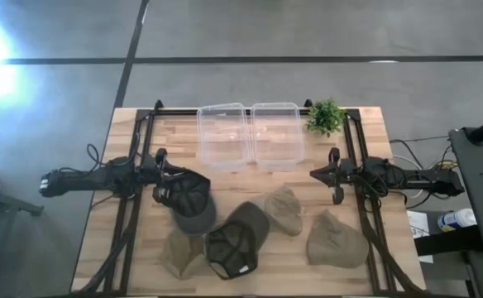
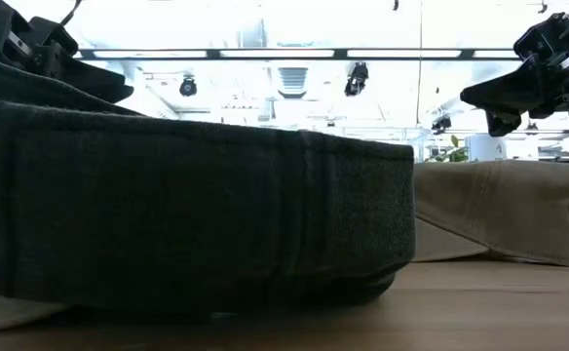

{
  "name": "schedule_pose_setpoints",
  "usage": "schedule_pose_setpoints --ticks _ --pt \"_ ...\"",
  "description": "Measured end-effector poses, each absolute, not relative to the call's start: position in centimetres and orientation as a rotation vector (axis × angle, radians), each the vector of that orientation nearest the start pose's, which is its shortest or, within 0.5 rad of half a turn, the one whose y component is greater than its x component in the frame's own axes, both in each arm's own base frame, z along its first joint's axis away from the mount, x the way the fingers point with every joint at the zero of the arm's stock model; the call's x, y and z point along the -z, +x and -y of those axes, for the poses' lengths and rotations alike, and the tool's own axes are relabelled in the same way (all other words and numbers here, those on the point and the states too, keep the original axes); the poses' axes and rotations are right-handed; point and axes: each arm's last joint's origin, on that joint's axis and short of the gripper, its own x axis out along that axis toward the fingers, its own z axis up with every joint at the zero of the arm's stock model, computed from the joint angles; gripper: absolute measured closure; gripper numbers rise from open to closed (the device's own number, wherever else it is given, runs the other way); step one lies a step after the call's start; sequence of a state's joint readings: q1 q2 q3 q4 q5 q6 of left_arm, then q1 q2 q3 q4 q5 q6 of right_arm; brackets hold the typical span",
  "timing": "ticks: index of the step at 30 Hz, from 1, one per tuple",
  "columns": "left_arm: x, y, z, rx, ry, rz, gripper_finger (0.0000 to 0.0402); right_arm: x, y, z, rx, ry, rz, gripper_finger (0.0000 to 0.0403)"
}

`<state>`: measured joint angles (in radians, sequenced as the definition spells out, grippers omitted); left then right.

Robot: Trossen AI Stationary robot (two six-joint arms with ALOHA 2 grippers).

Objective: Pick & Place hat

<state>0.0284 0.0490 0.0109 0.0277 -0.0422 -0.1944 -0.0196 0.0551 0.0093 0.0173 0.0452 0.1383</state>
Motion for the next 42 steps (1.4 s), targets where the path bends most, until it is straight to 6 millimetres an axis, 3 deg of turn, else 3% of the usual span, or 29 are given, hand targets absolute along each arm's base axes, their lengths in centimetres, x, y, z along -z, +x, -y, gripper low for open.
schedule_pose_setpoints --ticks 7,9,14,16,22,28,31,35,42 --pt "-16.6 10.0 -0.4 -0.071 -0.194 -0.004 0.0298 -16.4 10.0 0.3 0.073 0.153 -0.018 0.0374" --pt "-16.6 10.0 -0.4 -0.071 -0.194 -0.004 0.0298 -16.5 10.1 0.3 0.057 0.325 -0.014 0.0374" --pt "-16.6 10.0 -0.4 -0.071 -0.194 -0.004 0.0298 -16.4 10.1 0.1 0.009 1.002 -0.024 0.0374" --pt "-16.6 10.0 -0.4 -0.071 -0.194 -0.004 0.0298 -16.3 10.1 0.1 0.019 1.115 -0.034 0.0374" --pt "-16.6 10.0 -0.4 -0.071 -0.194 -0.004 0.0298 -16.4 10.0 0.2 0.033 1.146 -0.01 0.0374" --pt "-16.6 10.0 -0.4 -0.071 -0.194 -0.005 0.0298 -17.2 10.1 0.3 0.016 1.34 0.081 0.0374" --pt "-16.6 10.0 -0.4 -0.071 -0.194 -0.005 0.0298 -17.2 10.1 0.7 0.128 1.387 0.174 0.0374" --pt "-16.6 10.0 -0.4 -0.071 -0.194 -0.006 0.0298 -18.0 10.0 1.1 0.209 1.267 0.333 0.0374" --pt "-16.6 10.0 -0.4 -0.071 -0.194 -0.007 0.0298 -17.8 10.2 1.2 0.25 1.253 0.322 0.0374"
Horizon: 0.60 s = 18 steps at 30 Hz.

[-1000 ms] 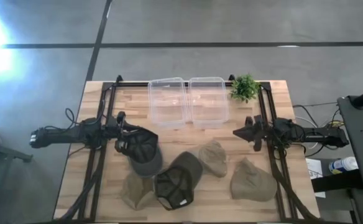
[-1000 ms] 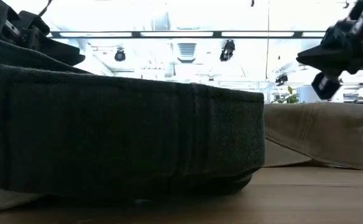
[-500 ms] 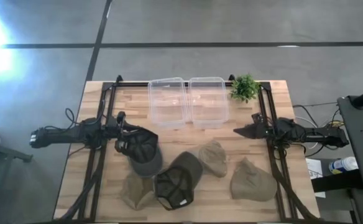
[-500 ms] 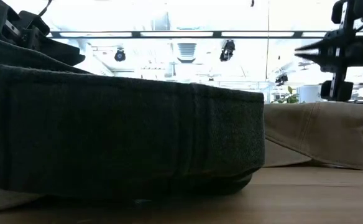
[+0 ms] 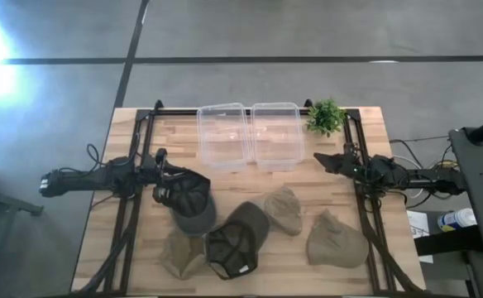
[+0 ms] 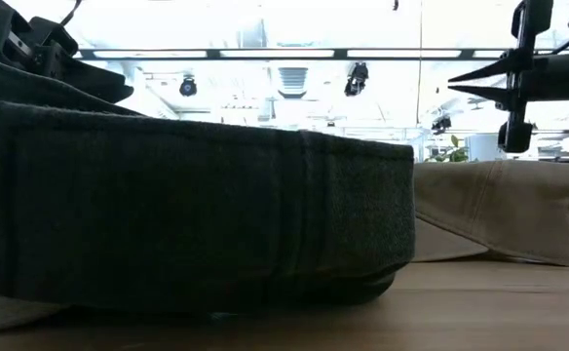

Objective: Pick & Place hat
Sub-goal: Put the right black cap into the right transparent bin

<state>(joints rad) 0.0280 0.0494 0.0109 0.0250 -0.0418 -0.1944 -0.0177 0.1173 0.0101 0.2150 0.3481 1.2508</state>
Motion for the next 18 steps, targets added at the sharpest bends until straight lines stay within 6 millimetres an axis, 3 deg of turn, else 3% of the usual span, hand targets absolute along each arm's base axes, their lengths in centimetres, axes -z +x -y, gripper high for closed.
schedule_pose_setpoints --ticks 6,11,18 --pt "-16.6 10.0 -0.4 -0.071 -0.194 -0.007 0.0298 -17.4 11.1 0.4 0.057 1.524 0.14 0.0374" --pt "-16.6 10.0 -0.4 -0.071 -0.194 -0.008 0.0298 -18.2 12.6 -0.6 -0.014 1.584 0.062 0.0374" --pt "-16.6 10.0 -0.4 -0.071 -0.194 -0.008 0.0298 -20.2 17.3 -4.1 0.05 1.638 -0.46 0.0373"
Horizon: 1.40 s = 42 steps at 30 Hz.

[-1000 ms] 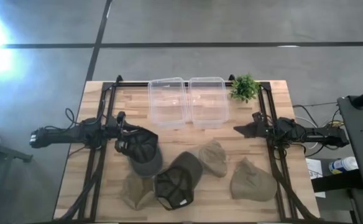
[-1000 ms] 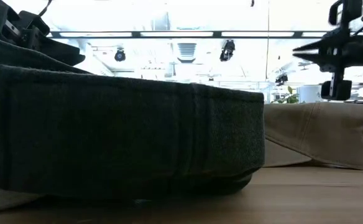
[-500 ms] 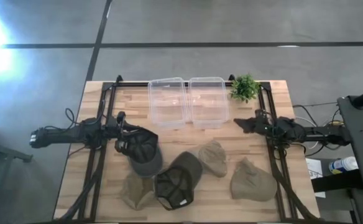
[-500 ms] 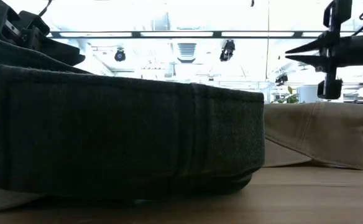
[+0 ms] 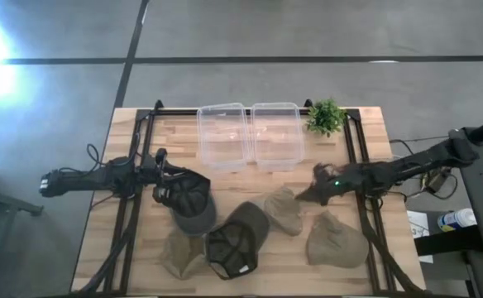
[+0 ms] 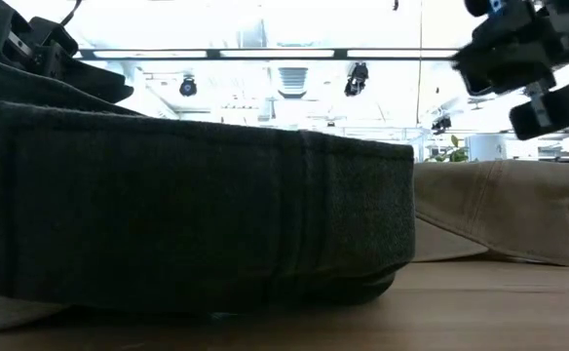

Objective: Pick & Place hat
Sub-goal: Put the right black cap into the right transparent bin

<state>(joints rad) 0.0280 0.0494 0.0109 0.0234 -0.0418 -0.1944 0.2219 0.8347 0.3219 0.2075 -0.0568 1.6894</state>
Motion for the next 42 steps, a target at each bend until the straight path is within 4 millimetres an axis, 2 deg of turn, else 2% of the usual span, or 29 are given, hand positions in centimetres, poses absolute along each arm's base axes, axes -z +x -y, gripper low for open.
schedule_pose_setpoints --ticks 4,9,13,19,24,30,34,37,42 --pt "-16.6 10.0 -0.4 -0.071 -0.194 -0.009 0.0298 -19.9 20.7 -6.1 0.095 1.619 -0.687 0.0354" --pt "-16.6 10.0 -0.4 -0.071 -0.194 -0.009 0.0298 -19.1 25.0 -7.4 0.176 1.544 -0.785 0.0304" --pt "-16.6 10.0 -0.4 -0.072 -0.194 -0.009 0.0298 -18.5 27.5 -8.2 0.165 1.532 -0.846 0.0258" --pt "-16.6 10.0 -0.4 -0.071 -0.194 -0.008 0.0298 -17.2 29.3 -8.9 0.176 1.587 -0.956 0.0202" --pt "-16.6 10.0 -0.4 -0.072 -0.194 -0.008 0.0298 -15.9 30.0 -9.0 0.249 1.637 -0.984 0.0189" --pt "-16.6 10.0 -0.4 -0.071 -0.194 -0.008 0.0298 -14.2 31.1 -8.8 0.307 1.681 -0.939 0.0189" --pt "-16.6 10.0 -0.4 -0.072 -0.194 -0.007 0.0298 -14.0 31.5 -8.6 0.352 1.699 -0.858 0.0211" --pt "-16.6 10.0 -0.4 -0.071 -0.194 -0.007 0.0298 -14.2 31.4 -8.5 0.36 1.693 -0.849 0.0253" --pt "-16.6 10.0 -0.4 -0.071 -0.194 -0.007 0.0298 -14.7 31.3 -8.5 0.337 1.687 -0.836 0.0354"
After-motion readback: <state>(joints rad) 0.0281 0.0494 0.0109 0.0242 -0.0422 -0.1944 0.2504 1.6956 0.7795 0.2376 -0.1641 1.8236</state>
